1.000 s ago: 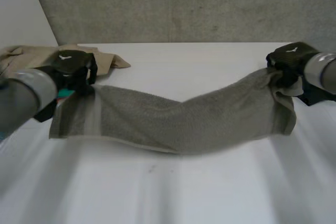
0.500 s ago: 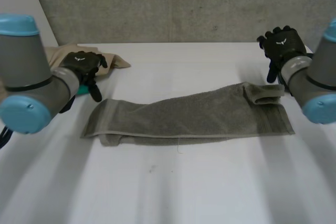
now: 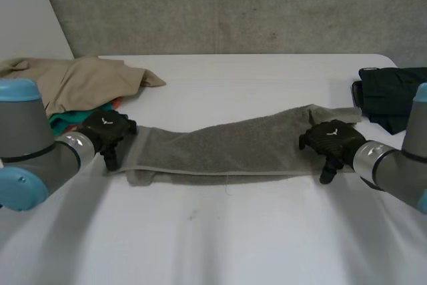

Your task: Fold the laundry.

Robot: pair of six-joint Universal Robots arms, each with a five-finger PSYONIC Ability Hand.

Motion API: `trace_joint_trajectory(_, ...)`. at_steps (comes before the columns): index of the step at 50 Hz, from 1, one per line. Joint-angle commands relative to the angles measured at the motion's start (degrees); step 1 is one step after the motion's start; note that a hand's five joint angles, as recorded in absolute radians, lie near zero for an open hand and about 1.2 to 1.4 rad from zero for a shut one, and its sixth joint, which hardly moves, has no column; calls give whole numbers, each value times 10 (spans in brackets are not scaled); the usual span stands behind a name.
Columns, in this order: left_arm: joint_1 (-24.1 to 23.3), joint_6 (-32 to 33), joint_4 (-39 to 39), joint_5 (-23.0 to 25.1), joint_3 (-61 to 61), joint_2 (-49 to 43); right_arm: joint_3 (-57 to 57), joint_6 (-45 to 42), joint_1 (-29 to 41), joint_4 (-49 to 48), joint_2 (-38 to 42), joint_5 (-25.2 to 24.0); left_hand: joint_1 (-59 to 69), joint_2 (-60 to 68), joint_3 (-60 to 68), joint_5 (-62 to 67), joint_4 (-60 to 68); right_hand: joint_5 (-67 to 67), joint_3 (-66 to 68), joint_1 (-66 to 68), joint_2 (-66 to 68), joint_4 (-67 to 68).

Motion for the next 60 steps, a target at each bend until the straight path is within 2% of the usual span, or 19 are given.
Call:
trace_joint_trajectory(1,-12,-5,30,-3,28,-32,-8,23,14,-77,38,6,14,10,9,10,10,77,81,79,81,79)
trace_joint_trajectory(6,-19,-10,31,-9,34,-32,-11,13,18,-98,56,9,14,10,9,10,10,186,190,189,190,188)
trace_joint_trajectory(9,-22,-12,30,-8,34,-31,-17,11,16,-111,62,15,14,10,9,10,10,394,398,397,399,397)
trace_joint_trajectory(10,-24,-13,31,-7,32,-30,-21,12,15,-114,62,17,14,10,9,10,10,510,514,512,514,512)
trace_joint_trajectory(20,-30,-13,36,-6,34,-39,-21,49,16,-92,-12,15,22,18,18,18,19,511,515,514,516,514)
trace_joint_trajectory(26,-37,-8,33,-9,48,-61,-23,84,21,-27,-94,2,109,105,105,105,106,511,515,514,516,514)
trace_joint_trajectory(28,-40,-7,32,-6,49,-63,-24,87,23,-11,-106,-5,186,182,182,183,183,511,515,514,516,514)
trace_joint_trajectory(29,-42,-7,31,-5,49,-63,-26,86,26,5,-113,-5,292,288,288,288,289,511,515,514,516,514)
trace_joint_trajectory(31,-45,-10,31,-3,51,-63,-29,85,28,17,-116,-5,390,386,386,386,387,511,515,514,516,514)
trace_joint_trajectory(32,-47,-10,30,-1,54,-63,-34,83,28,27,-118,-5,529,525,524,525,525,511,515,514,516,514)
trace_joint_trajectory(33,-47,-9,28,-1,56,-63,-37,81,28,33,-119,-5,581,577,577,578,578,511,515,514,516,514)
trace_joint_trajectory(38,-46,-10,2,-3,66,-52,-62,63,26,83,-111,10,582,578,578,578,579,511,515,514,516,514)
trace_joint_trajectory(45,-43,-13,-36,2,145,-16,-159,-22,35,155,-48,36,582,578,578,578,579,511,515,514,516,514)
trace_joint_trajectory(47,-46,-22,-35,2,200,-17,-216,-33,43,137,-16,61,582,578,578,578,579,511,515,514,516,514)
trace_joint_trajectory(50,-54,-45,-29,-7,300,-23,-314,-15,50,48,28,115,582,578,578,578,579,511,515,514,516,514)
trace_joint_trajectory(52,-66,-83,-24,-24,375,-23,-376,13,54,-38,42,153,582,578,578,578,579,511,515,514,516,514)
trace_joint_trajectory(56,-80,-162,-1,-68,457,-2,-432,72,57,-183,32,187,582,578,578,578,579,511,515,514,516,514)
trace_joint_trajectory(60,-89,-223,59,-104,466,28,-425,123,64,-277,-4,186,582,578,578,578,579,511,515,514,516,514)
